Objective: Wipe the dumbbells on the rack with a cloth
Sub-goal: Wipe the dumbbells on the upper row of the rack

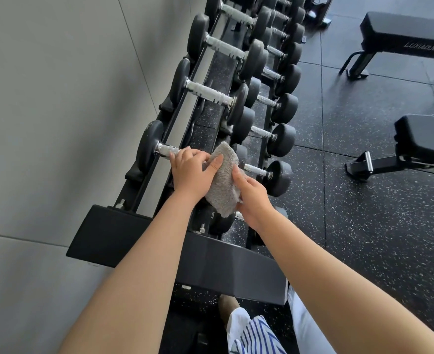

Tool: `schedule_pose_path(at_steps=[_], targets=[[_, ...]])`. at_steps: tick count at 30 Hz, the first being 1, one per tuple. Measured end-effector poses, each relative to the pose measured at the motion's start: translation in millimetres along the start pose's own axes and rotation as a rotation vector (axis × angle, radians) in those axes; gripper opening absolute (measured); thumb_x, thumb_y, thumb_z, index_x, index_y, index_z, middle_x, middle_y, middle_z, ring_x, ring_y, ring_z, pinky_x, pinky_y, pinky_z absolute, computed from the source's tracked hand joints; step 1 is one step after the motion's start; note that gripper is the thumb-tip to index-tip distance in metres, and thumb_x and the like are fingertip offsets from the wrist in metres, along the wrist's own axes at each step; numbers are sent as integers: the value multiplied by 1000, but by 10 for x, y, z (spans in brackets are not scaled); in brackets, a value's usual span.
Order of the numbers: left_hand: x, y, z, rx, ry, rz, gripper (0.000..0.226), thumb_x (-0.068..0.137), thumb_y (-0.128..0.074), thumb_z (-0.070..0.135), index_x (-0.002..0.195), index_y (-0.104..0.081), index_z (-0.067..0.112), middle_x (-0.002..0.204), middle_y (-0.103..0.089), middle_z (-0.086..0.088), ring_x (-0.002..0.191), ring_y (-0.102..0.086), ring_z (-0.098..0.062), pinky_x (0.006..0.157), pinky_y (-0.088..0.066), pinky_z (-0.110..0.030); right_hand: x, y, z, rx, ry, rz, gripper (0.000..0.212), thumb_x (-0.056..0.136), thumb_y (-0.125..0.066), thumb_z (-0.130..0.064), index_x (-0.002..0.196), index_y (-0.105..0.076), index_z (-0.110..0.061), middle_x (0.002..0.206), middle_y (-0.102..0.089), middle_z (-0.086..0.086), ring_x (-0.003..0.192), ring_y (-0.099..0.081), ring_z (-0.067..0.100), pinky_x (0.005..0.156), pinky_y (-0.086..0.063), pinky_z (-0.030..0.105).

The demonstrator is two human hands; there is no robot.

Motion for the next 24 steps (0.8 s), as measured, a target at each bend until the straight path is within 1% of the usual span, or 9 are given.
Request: schedule_pose_path(at_steps=[2,3,5,7,10,13,16,20,24], targets=[[-23,30,41,23,-17,54,46,92,-46,56,100,-66,15,112,-60,-4,116,-45,-25,106,-24,-39,-2,63,-13,18,30,69,22,96,-63,-27,109,-67,-10,92,-72,0,81,-70,14,72,-58,34],[-37,43,63,25,-26,73,44,93,-47,54,98,-65,14,104,-62,-2,107,-49,-24,97,-29,-37,4,91,-22,11,50,96,20,96,-63,-23,111,-67,-9,93,-72,0,83,-69,14,71,-57,32],[-68,64,104,-75,-38,62,39,94,-49,49,92,-62,13,85,-60,4,89,-53,-22,86,-35,-37,9,130,-45,-2,89,127,23,96,-63,-21,115,-65,-8,100,-72,3,92,-69,17,80,-58,35],[-98,77,126,-285,-16,-8,33,95,-51,43,92,-59,12,81,-59,2,80,-56,-19,78,-44,-38,-13,132,-83,-5,135,145,27,95,-65,-22,117,-64,-7,105,-72,7,97,-69,21,85,-58,38],[-97,189,120,-417,-24,11,27,97,-51,37,104,-59,12,93,-63,-1,85,-59,-16,75,-49,-32,-44,56,-171,6,206,159,28,94,-67,-22,117,-62,-8,108,-71,10,97,-70,21,80,-59,32],[-53,408,68,-382,-66,118,31,96,-52,36,112,-61,10,98,-64,1,90,-61,-16,77,-49,-29,-74,-129,-312,-2,293,143,19,93,-68,-22,108,-62,-14,107,-70,11,96,-69,21,81,-60,33],[2,697,-36,-364,-47,242,32,96,-54,35,112,-62,8,98,-62,2,90,-58,-14,75,-44,-20,-81,-425,-472,-62,382,86,17,93,-68,-22,107,-61,-16,102,-69,7,95,-67,18,83,-58,31],[92,1051,-302,-301,1,378,32,94,-57,36,106,-65,7,96,-67,-6,86,-60,-20,74,-47,-30,-7,-840,-610,-164,456,1,16,92,-69,-22,105,-62,-18,101,-68,4,98,-67,20,86,-58,34],[185,1274,-547,-228,41,432,35,93,-59,37,106,-66,6,99,-68,-11,86,-60,-22,73,-43,-27,130,-1158,-600,-212,428,-41,17,91,-70,-21,105,-63,-14,102,-69,9,98,-67,24,86,-59,38]])
Point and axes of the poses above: each hand's wrist, its own x-axis towards the middle knuckle, its own y-axis out of the back of the hand, z = x × y, the point moved 4 cm from there along x, towards the middle knuckle
